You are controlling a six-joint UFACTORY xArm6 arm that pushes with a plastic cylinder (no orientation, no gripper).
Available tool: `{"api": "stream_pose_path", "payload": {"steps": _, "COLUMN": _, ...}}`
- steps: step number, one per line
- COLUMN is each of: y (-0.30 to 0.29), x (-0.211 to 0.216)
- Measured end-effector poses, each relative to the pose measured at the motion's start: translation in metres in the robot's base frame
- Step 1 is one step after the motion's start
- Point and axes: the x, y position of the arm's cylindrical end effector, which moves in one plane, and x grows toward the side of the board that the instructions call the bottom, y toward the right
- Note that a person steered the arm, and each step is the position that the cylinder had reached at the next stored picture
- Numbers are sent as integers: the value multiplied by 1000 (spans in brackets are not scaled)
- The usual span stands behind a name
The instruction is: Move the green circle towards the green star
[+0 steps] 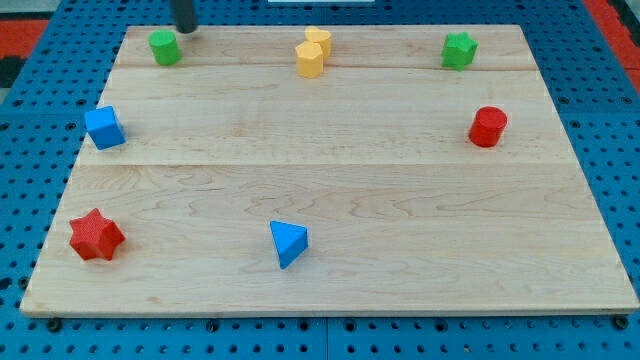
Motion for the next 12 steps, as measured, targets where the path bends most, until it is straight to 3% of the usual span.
{"api": "stream_pose_path", "payload": {"steps": 1, "y": -10, "x": 20}}
{"api": "stream_pose_path", "payload": {"steps": 2, "y": 59, "x": 58}}
{"api": "stream_pose_path", "payload": {"steps": 3, "y": 77, "x": 70}}
{"api": "stream_pose_path", "payload": {"steps": 4, "y": 58, "x": 15}}
{"api": "stream_pose_path", "payload": {"steps": 5, "y": 12, "x": 13}}
{"api": "stream_pose_path", "payload": {"steps": 7, "y": 9, "x": 104}}
{"api": "stream_pose_path", "payload": {"steps": 8, "y": 47, "x": 134}}
{"api": "stream_pose_path", "payload": {"steps": 10, "y": 235, "x": 140}}
{"api": "stream_pose_path", "payload": {"steps": 11, "y": 283, "x": 128}}
{"api": "stream_pose_path", "payload": {"steps": 12, "y": 258, "x": 119}}
